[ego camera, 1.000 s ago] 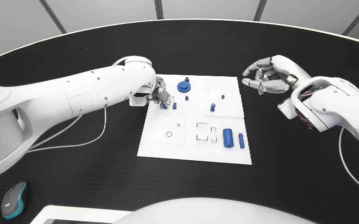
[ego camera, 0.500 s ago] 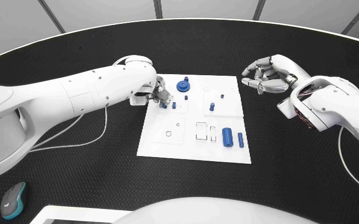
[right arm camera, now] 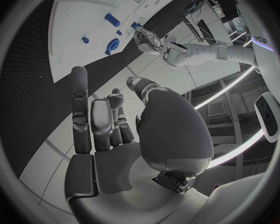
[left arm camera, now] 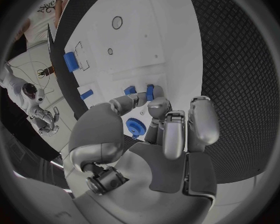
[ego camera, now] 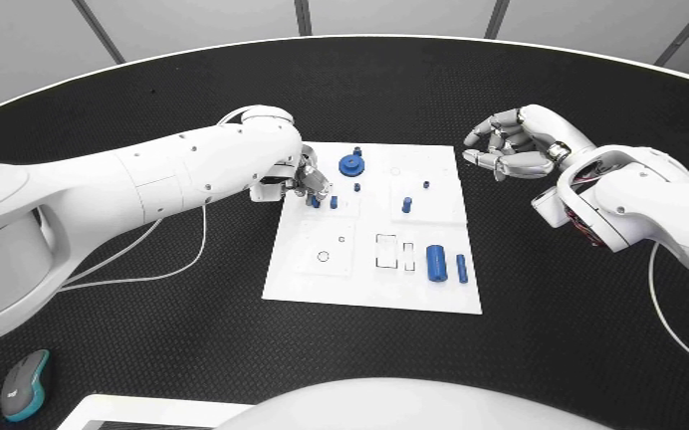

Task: Assemble the parts on the task board

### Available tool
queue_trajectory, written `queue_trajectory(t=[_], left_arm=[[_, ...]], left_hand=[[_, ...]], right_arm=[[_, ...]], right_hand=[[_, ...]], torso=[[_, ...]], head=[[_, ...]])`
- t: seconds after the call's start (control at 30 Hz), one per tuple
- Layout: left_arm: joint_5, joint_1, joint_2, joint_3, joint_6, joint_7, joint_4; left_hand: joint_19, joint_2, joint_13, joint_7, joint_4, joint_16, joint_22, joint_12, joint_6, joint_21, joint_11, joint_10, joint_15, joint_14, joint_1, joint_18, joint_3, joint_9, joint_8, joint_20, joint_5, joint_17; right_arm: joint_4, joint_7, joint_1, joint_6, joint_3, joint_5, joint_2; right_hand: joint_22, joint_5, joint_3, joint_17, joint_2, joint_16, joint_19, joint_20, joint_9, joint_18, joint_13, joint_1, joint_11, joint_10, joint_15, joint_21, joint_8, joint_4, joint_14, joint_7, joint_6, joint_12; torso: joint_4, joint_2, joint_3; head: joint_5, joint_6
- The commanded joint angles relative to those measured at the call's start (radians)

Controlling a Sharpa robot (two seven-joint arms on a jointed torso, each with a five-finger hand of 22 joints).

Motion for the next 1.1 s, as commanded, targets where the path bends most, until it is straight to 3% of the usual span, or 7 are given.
queue_trajectory(t=[0.03,0.7,1.1], left_arm=[[0.000,0.000,0.003,0.000,0.013,-0.002,-0.003],[0.000,-0.001,0.005,0.000,-0.003,0.000,-0.008],[0.001,-0.001,0.005,-0.001,0.038,0.003,-0.005]], left_hand=[[-0.006,0.018,-0.002,-0.002,-0.117,0.006,-0.002,-0.004,-0.009,-0.002,-0.016,0.010,-0.005,0.105,0.026,-0.012,0.116,0.001,-0.004,-0.002,0.005,0.262],[-0.007,0.019,-0.007,-0.001,-0.114,0.004,-0.003,-0.008,-0.010,-0.003,-0.015,0.006,-0.004,0.105,0.029,-0.012,0.113,0.003,-0.006,-0.002,0.003,0.259],[-0.008,0.017,-0.002,0.000,-0.112,0.005,-0.006,-0.006,-0.012,-0.005,-0.014,0.008,-0.003,0.105,0.032,-0.012,0.108,0.006,-0.008,-0.001,0.002,0.261]], right_arm=[[0.000,0.000,0.000,0.001,0.000,0.000,0.000],[-0.001,0.000,0.000,0.002,0.000,0.000,0.001],[-0.002,0.000,0.000,0.003,0.000,0.000,0.002]], right_hand=[[0.001,0.007,0.006,0.001,-0.004,-0.004,0.006,0.000,-0.001,0.014,-0.002,0.007,-0.002,0.001,-0.004,-0.002,0.006,-0.002,0.007,-0.002,-0.009,-0.001],[0.001,0.007,0.006,0.001,-0.004,-0.004,0.006,0.000,-0.001,0.014,-0.002,0.007,-0.002,0.001,-0.004,-0.002,0.006,-0.002,0.007,-0.002,-0.009,-0.001],[0.001,0.007,0.006,0.001,-0.004,-0.004,0.006,0.000,-0.001,0.014,-0.002,0.007,-0.002,0.001,-0.004,-0.002,0.006,-0.002,0.007,-0.002,-0.009,-0.001]], torso=[[-0.0002,0.000,0.0002],[0.0002,-0.001,0.0002],[0.0007,-0.001,0.0003]], head=[[0.000,-0.002],[-0.002,-0.003],[-0.002,-0.003]])
